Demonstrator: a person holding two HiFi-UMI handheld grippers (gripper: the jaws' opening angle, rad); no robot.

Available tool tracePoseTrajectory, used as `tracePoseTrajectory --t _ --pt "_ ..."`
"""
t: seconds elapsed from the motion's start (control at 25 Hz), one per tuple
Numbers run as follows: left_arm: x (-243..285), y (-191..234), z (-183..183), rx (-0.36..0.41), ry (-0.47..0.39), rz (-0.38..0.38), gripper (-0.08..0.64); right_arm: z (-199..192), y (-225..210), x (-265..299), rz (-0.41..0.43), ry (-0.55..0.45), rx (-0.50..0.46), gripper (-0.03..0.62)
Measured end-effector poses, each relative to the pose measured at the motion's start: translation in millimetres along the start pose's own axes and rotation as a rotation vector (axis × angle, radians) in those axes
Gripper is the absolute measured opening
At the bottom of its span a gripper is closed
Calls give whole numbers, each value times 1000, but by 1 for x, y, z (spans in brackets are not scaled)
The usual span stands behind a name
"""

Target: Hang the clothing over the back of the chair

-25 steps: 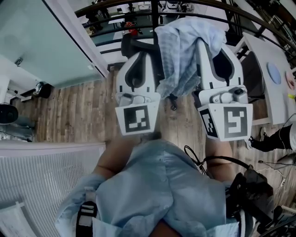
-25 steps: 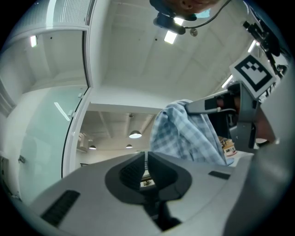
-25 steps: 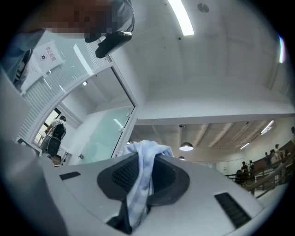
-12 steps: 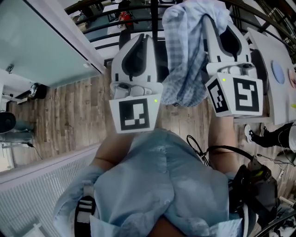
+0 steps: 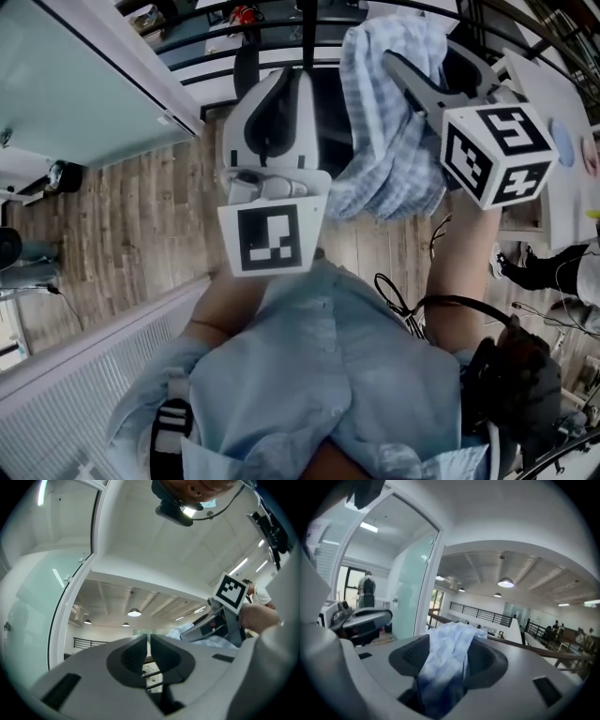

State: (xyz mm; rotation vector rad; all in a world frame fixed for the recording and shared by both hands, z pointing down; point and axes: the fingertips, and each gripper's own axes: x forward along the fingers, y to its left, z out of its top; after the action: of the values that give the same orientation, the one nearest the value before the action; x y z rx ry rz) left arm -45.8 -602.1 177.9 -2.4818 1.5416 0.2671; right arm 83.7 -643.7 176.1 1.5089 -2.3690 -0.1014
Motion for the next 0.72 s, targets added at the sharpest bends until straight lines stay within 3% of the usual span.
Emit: tracePoseTrajectory --t 0.08,0.36,0.56,0.72 --pt "-6 -1 -2 1 -5 1 29 -10 3 1 25 60 -48 250" --pt "-2 -5 -4 -8 0 -9 29 -53 -8 21 252 213 13 256" --pt "-9 -14 -5 -10 9 -10 29 -70 -15 5 366 209 54 273" --pt "-11 -20 -4 9 11 -9 29 -80 -18 -6 532 150 147 295"
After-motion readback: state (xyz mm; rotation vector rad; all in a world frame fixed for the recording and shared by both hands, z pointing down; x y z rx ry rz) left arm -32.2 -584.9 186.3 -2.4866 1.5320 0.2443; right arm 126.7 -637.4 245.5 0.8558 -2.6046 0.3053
